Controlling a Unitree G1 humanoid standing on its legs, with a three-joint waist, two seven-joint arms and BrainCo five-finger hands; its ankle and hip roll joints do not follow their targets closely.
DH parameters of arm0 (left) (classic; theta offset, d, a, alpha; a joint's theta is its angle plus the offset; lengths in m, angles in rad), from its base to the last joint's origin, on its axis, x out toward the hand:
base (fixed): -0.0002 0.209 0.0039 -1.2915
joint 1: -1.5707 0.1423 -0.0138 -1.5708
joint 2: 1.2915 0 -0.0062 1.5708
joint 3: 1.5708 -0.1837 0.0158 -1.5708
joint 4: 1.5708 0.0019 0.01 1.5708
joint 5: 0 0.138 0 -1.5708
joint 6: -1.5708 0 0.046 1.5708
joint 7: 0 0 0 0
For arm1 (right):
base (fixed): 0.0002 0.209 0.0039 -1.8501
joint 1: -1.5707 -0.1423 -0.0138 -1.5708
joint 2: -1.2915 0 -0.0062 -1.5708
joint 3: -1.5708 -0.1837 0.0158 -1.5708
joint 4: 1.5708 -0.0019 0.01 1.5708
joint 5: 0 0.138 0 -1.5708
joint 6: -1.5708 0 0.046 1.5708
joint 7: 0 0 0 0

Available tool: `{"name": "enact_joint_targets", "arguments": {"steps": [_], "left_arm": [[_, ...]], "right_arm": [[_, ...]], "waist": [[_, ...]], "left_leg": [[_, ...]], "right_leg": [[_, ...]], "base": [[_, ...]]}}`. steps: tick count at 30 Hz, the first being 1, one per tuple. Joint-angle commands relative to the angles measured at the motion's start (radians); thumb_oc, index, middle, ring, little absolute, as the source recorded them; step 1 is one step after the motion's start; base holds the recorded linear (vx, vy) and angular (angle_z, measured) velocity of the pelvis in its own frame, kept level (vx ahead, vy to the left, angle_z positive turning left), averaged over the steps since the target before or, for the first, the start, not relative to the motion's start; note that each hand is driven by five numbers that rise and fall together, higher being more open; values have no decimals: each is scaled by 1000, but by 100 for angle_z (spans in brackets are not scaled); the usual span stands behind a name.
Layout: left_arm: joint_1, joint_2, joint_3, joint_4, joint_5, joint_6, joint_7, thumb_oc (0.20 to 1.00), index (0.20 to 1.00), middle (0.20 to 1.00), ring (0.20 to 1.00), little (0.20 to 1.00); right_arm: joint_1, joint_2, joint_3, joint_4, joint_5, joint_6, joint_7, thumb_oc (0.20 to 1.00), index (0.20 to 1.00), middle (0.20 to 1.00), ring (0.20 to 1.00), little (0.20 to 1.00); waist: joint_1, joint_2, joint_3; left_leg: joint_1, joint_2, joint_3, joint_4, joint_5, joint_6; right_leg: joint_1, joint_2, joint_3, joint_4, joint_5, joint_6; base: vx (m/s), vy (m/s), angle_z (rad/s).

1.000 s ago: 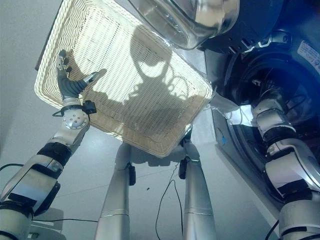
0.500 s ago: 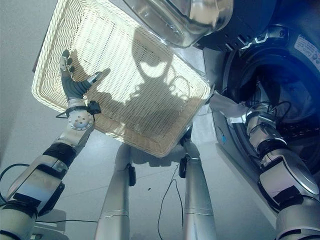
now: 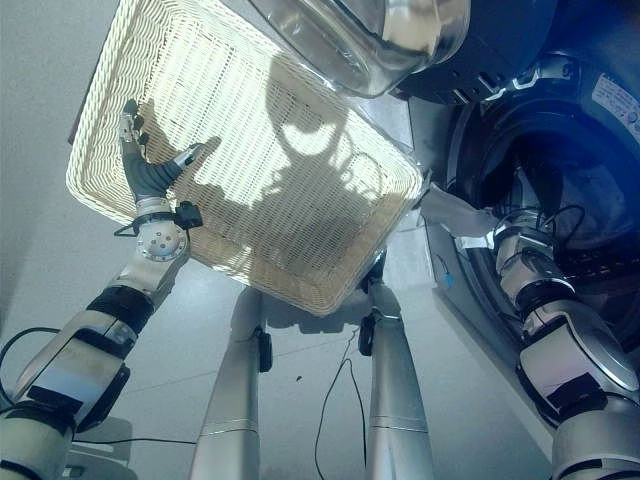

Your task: Put the clothes into the washing machine.

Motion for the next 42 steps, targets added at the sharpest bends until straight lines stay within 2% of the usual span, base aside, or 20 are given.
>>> {"name": "enact_joint_targets", "arguments": {"steps": [1, 7, 8, 9, 11, 12, 17, 18, 21, 23, 27, 30, 39, 40, 42], "left_arm": [[-14, -44, 59, -10, 51, -49, 25, 1000, 1000, 1000, 1000, 1000], [-5, -56, 69, -16, 67, -48, 32, 1000, 1000, 1000, 1000, 1000], [18, -60, 80, -25, 73, -57, 38, 1000, 1000, 1000, 1000, 1000], [18, -60, 80, -25, 73, -57, 38, 1000, 1000, 1000, 1000, 1000], [31, -72, 92, -32, 88, -58, 49, 1000, 1000, 1000, 1000, 1000], [36, -75, 96, -33, 92, -60, 50, 1000, 1000, 1000, 1000, 1000], [53, -85, 110, -38, 105, -61, 57, 1000, 1000, 1000, 1000, 1000], [66, -94, 118, -47, 117, -57, 67, 1000, 1000, 1000, 1000, 1000], [67, -100, 121, -49, 120, -54, 70, 1000, 1000, 1000, 1000, 1000], [67, -102, 123, -47, 122, -55, 69, 1000, 1000, 1000, 1000, 1000], [57, -99, 121, -43, 113, -51, 62, 1000, 1000, 1000, 1000, 1000], [48, -93, 109, -49, 108, -44, 65, 1000, 1000, 1000, 1000, 1000], [39, -88, 100, -48, 104, -42, 62, 1000, 1000, 1000, 1000, 1000], [32, -85, 92, -37, 101, -49, 53, 1000, 1000, 1000, 1000, 1000], [29, -86, 89, -38, 101, -46, 54, 1000, 1000, 1000, 1000, 1000]], "right_arm": [[55, 29, 81, 1, -92, -11, 83, 1000, 1000, 1000, 1000, 1000], [82, 45, 76, -3, -79, 17, 99, 1000, 1000, 1000, 1000, 1000], [138, 60, 0, 10, 89, 46, 37, 1000, 1000, 1000, 1000, 1000], [138, 60, 0, 10, 89, 46, 37, 1000, 1000, 1000, 1000, 1000], [184, 78, -136, 20, 302, 12, -62, 1000, 1000, 1000, 1000, 1000], [196, 84, -179, 20, 357, -10, -99, 1000, 1000, 1000, 1000, 1000], [227, 98, -287, 11, 459, -55, -152, 1000, 1000, 1000, 1000, 1000], [251, 110, -351, -4, 524, -87, -185, 1000, 1000, 1000, 1000, 1000], [251, 123, -386, -2, 559, -105, -206, 1000, 1000, 1000, 1000, 1000], [249, 125, -398, 3, 548, -105, -198, 1000, 1000, 1000, 1000, 1000], [236, 123, -372, 14, 411, -88, -170, 1000, 1000, 1000, 1000, 1000], [220, 122, -291, 1, 279, -58, -146, 1000, 1000, 1000, 1000, 1000], [196, 117, -202, 4, 213, -26, -104, 1000, 1000, 1000, 1000, 1000], [174, 117, -124, 31, 100, 35, -15, 1000, 1000, 1000, 1000, 1000], [170, 119, -98, 37, 87, 56, 3, 1000, 1000, 1000, 1000, 1000]], "waist": [[-7, 34, -18], [-10, 38, -18], [-14, 38, -18], [-14, 38, -18], [-20, 40, -18], [-22, 41, -18], [-26, 43, -18], [-30, 44, -18], [-29, 47, -18], [-29, 48, -18], [-26, 49, -18], [-24, 48, -18], [-20, 48, -18], [-14, 50, -18], [-12, 50, -18]], "left_leg": [[-33, -69, 64, 118, -101, 46], [-41, -68, 67, 120, -97, 45], [-38, -66, 73, 122, -98, 48], [-38, -66, 73, 122, -98, 48], [-36, -65, 72, 126, -104, 49], [-37, -64, 71, 128, -105, 49], [-31, -64, 72, 130, -111, 50], [-29, -64, 73, 135, -116, 50], [-26, -63, 74, 133, -119, 50], [-24, -62, 73, 132, -120, 50], [-23, -61, 72, 130, -117, 49], [-28, -63, 71, 129, -112, 48], [-32, -63, 69, 124, -107, 48], [-36, -63, 70, 125, -103, 48], [-38, -64, 70, 127, -101, 48]], "right_leg": [[71, 55, -44, -259, 191, 69], [60, 59, -38, -255, 191, 65], [63, 63, -32, -253, 191, 63], [63, 63, -32, -253, 191, 63], [63, 66, -21, -250, 191, 64], [61, 67, -17, -249, 192, 64], [63, 70, -10, -249, 191, 65], [63, 72, -5, -245, 190, 65], [64, 71, -4, -245, 189, 66], [65, 70, -3, -244, 190, 67], [67, 68, -6, -245, 192, 68], [63, 65, -8, -249, 195, 69], [61, 63, -14, -251, 196, 69], [60, 59, -22, -250, 195, 68], [59, 59, -25, -248, 195, 67]], "base": [[2, 9, 3], [12, 18, 0], [0, 0, 0], [22, 41, -2], [14, 37, 2], [0, 0, 0], [4, 6, -1], [0, 0, 0], [7, 12, -1], [0, 0, 0], [0, 0, 0], [0, 0, 0], [0, 0, 0], [0, 0, 0], [0, 0, 0]]}}
